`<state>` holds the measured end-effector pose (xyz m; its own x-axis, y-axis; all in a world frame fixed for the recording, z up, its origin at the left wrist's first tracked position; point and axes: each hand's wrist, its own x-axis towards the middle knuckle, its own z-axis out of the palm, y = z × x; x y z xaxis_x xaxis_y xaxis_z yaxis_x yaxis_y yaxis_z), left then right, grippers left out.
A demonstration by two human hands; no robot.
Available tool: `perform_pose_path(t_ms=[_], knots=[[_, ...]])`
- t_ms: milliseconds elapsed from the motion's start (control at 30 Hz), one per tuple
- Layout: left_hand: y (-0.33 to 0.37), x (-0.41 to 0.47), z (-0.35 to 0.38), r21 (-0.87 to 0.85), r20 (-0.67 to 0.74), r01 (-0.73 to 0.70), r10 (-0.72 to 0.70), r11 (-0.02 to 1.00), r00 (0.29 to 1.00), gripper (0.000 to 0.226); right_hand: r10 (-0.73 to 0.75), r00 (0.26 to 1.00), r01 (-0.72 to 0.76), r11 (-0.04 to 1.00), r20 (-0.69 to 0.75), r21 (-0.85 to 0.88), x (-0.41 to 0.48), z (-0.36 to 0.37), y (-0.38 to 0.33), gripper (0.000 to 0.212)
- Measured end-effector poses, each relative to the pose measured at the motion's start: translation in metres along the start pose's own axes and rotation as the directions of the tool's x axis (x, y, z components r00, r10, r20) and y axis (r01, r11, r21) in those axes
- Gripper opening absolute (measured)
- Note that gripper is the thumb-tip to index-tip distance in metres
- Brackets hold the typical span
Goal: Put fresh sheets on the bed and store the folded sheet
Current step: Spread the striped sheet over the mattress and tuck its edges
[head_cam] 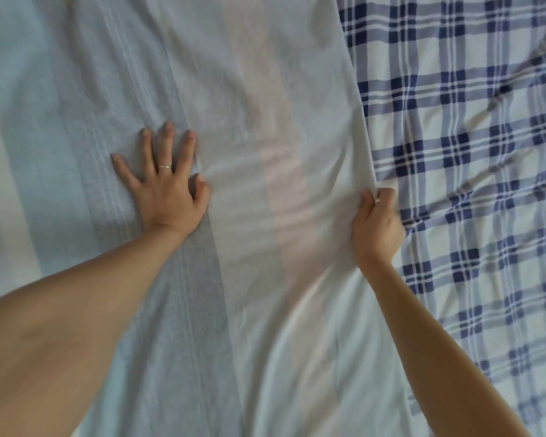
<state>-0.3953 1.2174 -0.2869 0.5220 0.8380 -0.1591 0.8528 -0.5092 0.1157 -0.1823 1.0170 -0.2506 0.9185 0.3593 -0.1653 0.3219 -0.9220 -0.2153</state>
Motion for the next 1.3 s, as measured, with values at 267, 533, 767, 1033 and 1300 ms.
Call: perform_pose_path(t_ms=[267, 533, 767, 1033, 1300], knots=[[-0.002, 0.000, 0.004, -0.006, -0.044, -0.008, 0.007, 1.000, 0.999, 0.065, -0.095, 0.911, 0.139, 0.987, -0.401, 0.082, -0.038, 0.009, 0.017, 0.034], [0.001, -0.004, 0.000, -0.001, -0.008, 0.001, -0.001, 1.000, 1.000, 0.067, -0.493, 0.843, 0.488, 0.869, 0.217, 0.081, -0.242, 0.075, -0.043, 0.063], [0.001, -0.005, 0.000, -0.020, -0.016, -0.036, 0.036, 0.999, 0.999, 0.066, -0.506, 0.846, 0.514, 0.858, 0.167, -0.004, -0.249, 0.090, -0.044, 0.067], [-0.009, -0.007, 0.001, -0.085, -0.099, -0.049, 0.040, 0.995, 0.994, 0.068, -0.522, 0.852, 0.523, 0.852, 0.042, -0.010, -0.255, 0.101, -0.044, 0.064], [-0.021, -0.119, 0.020, -0.002, 0.011, -0.626, 0.626, 0.780, 0.780, 0.060, -0.484, 0.860, 0.502, 0.859, -0.159, 0.103, -0.261, 0.105, -0.040, 0.034]])
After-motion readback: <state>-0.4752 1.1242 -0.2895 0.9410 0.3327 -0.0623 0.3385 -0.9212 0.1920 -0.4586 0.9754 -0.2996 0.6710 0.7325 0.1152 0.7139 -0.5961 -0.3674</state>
